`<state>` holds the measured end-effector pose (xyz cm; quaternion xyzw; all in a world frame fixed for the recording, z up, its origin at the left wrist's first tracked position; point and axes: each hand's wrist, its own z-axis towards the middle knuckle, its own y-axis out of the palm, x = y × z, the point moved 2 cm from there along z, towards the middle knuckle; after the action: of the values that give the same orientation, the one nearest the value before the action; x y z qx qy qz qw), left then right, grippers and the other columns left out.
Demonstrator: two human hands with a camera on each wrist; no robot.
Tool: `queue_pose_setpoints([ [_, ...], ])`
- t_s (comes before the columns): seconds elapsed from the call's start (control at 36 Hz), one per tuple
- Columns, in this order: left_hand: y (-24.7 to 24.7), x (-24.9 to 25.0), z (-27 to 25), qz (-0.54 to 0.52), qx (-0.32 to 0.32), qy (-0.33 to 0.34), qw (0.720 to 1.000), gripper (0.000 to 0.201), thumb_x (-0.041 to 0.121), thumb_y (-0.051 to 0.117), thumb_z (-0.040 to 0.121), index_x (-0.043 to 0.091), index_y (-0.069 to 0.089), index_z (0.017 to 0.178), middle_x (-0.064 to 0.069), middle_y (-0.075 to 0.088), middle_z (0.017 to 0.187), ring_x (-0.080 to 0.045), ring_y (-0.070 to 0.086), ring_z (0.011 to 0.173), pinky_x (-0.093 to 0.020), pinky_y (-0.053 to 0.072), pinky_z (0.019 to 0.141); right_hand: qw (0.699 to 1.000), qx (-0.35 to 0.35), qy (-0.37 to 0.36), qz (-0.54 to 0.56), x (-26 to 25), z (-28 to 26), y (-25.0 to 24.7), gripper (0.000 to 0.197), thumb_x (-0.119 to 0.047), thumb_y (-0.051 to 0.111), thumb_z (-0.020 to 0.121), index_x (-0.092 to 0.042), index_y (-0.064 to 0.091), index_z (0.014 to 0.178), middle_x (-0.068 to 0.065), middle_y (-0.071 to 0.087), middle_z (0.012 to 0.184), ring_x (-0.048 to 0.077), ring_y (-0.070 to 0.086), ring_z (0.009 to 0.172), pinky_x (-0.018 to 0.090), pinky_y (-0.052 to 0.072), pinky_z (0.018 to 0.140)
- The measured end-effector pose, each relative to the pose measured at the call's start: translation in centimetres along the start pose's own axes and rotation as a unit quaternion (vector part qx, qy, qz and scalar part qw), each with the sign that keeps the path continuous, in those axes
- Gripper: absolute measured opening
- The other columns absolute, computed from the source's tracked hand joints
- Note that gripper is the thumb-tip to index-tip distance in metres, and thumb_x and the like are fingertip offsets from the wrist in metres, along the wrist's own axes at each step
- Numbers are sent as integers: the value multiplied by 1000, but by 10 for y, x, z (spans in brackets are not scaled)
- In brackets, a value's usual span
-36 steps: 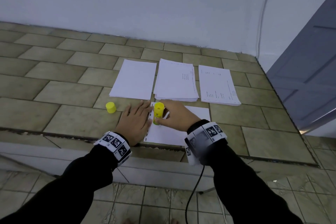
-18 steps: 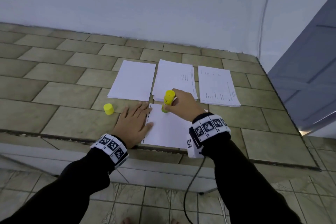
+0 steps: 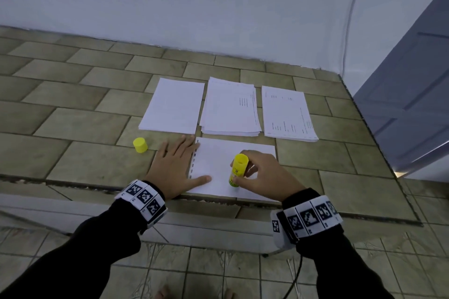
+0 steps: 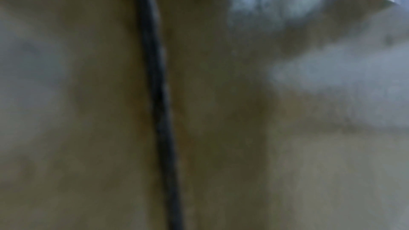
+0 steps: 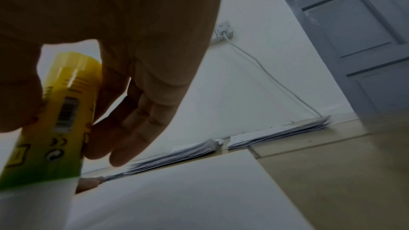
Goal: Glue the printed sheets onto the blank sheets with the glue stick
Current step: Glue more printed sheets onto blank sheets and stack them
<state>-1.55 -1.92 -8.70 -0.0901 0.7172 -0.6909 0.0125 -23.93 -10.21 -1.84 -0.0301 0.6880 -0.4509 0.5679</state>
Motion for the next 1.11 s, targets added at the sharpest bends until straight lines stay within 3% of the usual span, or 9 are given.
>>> queue_pose_setpoints([
  [0.17,0,0,0,-1,1,-2,1000,121,96,-7,61,25,14,155,7,5,164,-12,1,151,-47,6,121,1000,11,13,-19,3,23,-14,10,-11,71,83,-5,64,84,8,68,90,14,61,77,31,52,74],
  [0.31,-2,1,-1,-5,-1,-2,1000,123,97,-9,59,23,15,156,6,6,164,-13,3,151,-48,7,121,997,56,45,-30,17,49,-24,15,-14,69,81,-5,57,79,11,68,85,27,65,81,46,53,78],
  [0.44,-3,1,-2,-15,-8,-2,1000,124,97,-9,58,24,13,156,7,3,164,-12,0,151,-47,3,121,993,91,74,-26,21,62,-27,14,-11,70,83,-2,60,87,7,70,90,21,67,81,25,51,76],
  [0.5,-3,2,-3,-11,-10,-1,1000,125,97,-11,57,24,12,156,7,2,164,-13,0,151,-47,3,121,992,92,83,-24,25,61,-28,14,-10,70,83,-2,59,88,8,69,91,22,68,83,25,52,77],
  [0.61,-2,2,-3,-15,-9,5,1000,125,97,-11,58,23,12,156,6,3,164,-14,1,151,-47,3,121,989,107,105,-19,32,45,-33,16,-14,71,82,-5,60,91,9,68,94,23,66,88,39,54,83],
  [0.78,-1,2,-2,-18,3,9,1000,122,96,-7,63,21,17,156,4,7,164,-16,3,151,-48,4,121,993,63,99,22,32,-7,-44,12,-18,76,80,-21,66,86,-7,71,94,7,67,85,23,54,78],
  [0.86,-2,2,-2,-10,0,9,1000,122,96,-10,62,21,14,156,5,4,164,-15,0,151,-48,2,121,992,46,115,29,35,-27,-48,17,-17,77,79,-22,69,94,-8,71,88,7,66,82,21,54,76],
  [1.0,-3,3,-3,-11,-3,9,1000,123,96,-10,61,21,13,156,3,5,164,-16,0,151,-49,3,121,993,19,116,27,34,-42,-48,19,-19,76,74,-24,70,90,-8,71,85,10,67,82,25,56,76],
  [1.11,-3,3,-2,-7,-10,9,1000,122,96,-9,62,22,11,156,4,2,164,-15,-1,151,-50,3,121,994,17,103,22,33,-38,-49,19,-17,75,71,-21,70,89,-9,71,83,10,66,82,19,53,73],
])
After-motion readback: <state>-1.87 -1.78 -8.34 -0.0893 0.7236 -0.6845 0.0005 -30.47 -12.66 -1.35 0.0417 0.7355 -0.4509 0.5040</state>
